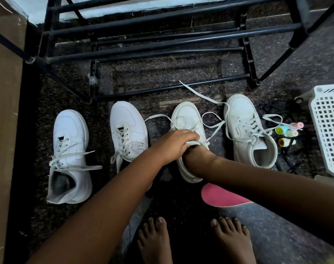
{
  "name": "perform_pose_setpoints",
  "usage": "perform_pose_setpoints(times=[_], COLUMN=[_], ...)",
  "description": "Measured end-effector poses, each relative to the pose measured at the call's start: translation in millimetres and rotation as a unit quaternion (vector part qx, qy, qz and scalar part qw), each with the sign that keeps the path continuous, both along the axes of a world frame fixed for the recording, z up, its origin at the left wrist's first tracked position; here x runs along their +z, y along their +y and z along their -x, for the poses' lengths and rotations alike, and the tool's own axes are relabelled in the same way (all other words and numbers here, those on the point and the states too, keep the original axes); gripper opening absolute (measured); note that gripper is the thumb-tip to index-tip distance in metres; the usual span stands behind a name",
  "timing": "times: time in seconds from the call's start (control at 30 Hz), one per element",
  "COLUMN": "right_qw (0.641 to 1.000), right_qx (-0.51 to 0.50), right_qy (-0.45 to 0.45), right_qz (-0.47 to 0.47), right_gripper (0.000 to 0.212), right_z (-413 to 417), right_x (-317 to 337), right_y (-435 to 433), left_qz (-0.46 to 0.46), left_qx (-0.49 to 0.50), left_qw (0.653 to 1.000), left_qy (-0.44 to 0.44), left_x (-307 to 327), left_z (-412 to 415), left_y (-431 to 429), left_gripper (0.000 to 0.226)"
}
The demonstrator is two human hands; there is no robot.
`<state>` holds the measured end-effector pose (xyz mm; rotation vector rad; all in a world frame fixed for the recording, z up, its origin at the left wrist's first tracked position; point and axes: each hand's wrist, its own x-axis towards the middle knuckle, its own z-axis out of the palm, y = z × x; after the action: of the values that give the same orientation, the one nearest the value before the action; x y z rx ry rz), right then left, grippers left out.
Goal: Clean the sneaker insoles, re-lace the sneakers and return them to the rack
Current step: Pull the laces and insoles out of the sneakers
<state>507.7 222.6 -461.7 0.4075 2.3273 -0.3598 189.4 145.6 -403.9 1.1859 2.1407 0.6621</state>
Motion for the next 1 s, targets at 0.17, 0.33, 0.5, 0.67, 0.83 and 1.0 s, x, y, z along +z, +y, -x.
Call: perform_pose_setpoints(times=[0.17, 0.33, 0.5, 0.67, 0.83, 1.0], right_qw=[0.999, 0.997, 0.996, 0.996, 0.993, 0.993], right_qx=[0.008, 0.021, 0.020, 0.026, 0.030, 0.021], right_qy=[0.052, 0.076, 0.081, 0.083, 0.108, 0.111], right_qz=[-0.009, -0.019, -0.022, -0.021, -0.028, -0.032], right_gripper=[0.044, 0.044, 0.042, 0.043, 0.042, 0.041], right_z=[3, 1, -1, -3, -4, -5], right_x=[2, -1, -3, -6, -7, -10], right_y=[0, 0, 0, 0, 1, 0], left_qz=[-0.001, -0.005, -0.004, 0.003, 0.010, 0.009], left_qx=[0.003, 0.004, 0.010, 0.008, 0.000, 0.003], left_qw=[1.000, 1.000, 1.000, 1.000, 1.000, 1.000], left_qy=[0.001, 0.008, 0.008, 0.002, 0.015, 0.015], left_x=[2, 6, 6, 4, 4, 4], left_z=[-2, -3, -5, -3, -4, -4], left_y=[0, 2, 3, 3, 4, 5], left_gripper=[0.034, 0.034, 0.035, 0.035, 0.034, 0.035])
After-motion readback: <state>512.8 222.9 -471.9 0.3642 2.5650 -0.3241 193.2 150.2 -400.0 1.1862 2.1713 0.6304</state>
